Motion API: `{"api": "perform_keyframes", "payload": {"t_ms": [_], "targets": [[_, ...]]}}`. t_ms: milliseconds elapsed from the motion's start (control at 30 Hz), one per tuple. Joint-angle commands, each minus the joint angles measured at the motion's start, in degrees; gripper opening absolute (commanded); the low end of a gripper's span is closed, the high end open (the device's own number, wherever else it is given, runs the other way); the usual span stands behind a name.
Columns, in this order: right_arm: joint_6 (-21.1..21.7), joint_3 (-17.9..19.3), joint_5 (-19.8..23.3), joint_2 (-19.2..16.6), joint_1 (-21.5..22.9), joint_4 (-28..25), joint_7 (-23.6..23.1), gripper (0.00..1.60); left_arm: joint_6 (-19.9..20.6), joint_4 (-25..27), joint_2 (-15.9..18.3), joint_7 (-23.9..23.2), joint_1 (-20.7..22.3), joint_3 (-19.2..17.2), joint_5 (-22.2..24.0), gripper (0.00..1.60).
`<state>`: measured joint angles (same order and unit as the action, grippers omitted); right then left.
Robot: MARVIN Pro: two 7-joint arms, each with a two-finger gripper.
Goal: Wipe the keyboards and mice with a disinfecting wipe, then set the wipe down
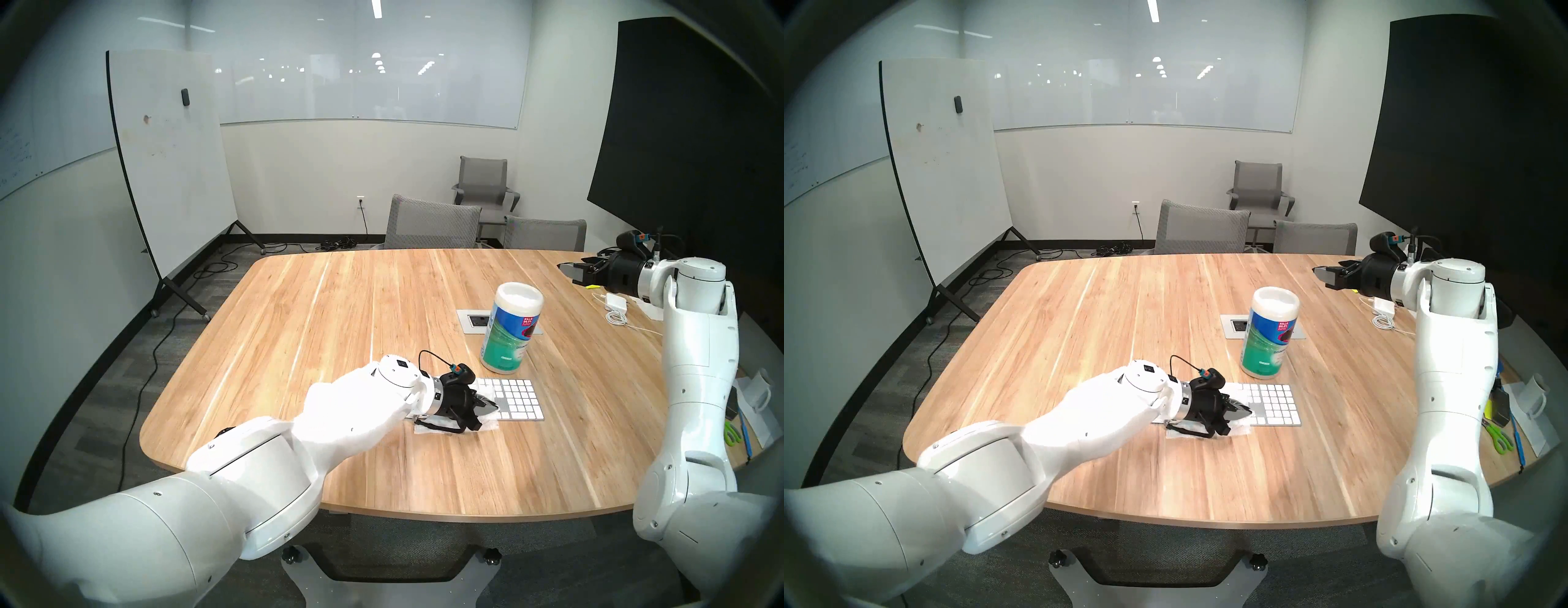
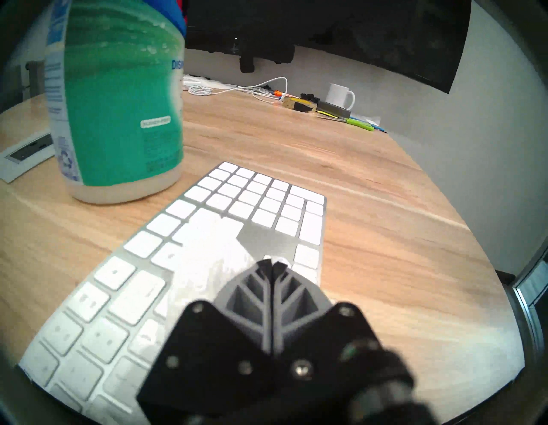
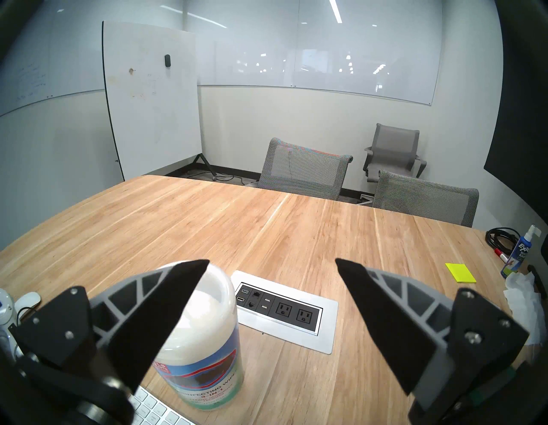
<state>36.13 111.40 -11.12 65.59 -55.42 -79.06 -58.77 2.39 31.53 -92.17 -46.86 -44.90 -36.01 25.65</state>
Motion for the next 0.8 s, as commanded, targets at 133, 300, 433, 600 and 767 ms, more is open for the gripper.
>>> {"api": "perform_keyframes", "payload": {"t_ms": [133, 300, 433, 600, 767], "targets": [[-0.16, 0.0, 0.14, -0.17, 0.99, -0.74, -0.01, 1.6, 0.25, 6.36, 7.53, -3.78, -2.86, -0.88, 1.07, 0.0], [-0.16, 0.01, 0.14, -0.18, 0.96, -0.68, -0.01, 1.6, 0.45, 8.66, 10.58, -5.16, -4.37, -1.14, 1.47, 0.0], [-0.17, 0.02, 0.14, -0.18, 0.92, -0.62, -0.02, 1.6, 0.56, 10.4, 13.68, -6.03, -5.22, -1.81, 1.9, 0.0], [-0.17, 0.02, 0.13, -0.18, 0.87, -0.53, -0.03, 1.6, 0.76, 12.45, 16.99, -7.22, -5.96, -2.87, 2.4, 0.0], [-0.17, 0.03, 0.13, -0.18, 0.81, -0.39, -0.04, 1.6, 0.87, 14.28, 20.75, -8.15, -5.72, -4.2, 2.75, 0.0]]}}
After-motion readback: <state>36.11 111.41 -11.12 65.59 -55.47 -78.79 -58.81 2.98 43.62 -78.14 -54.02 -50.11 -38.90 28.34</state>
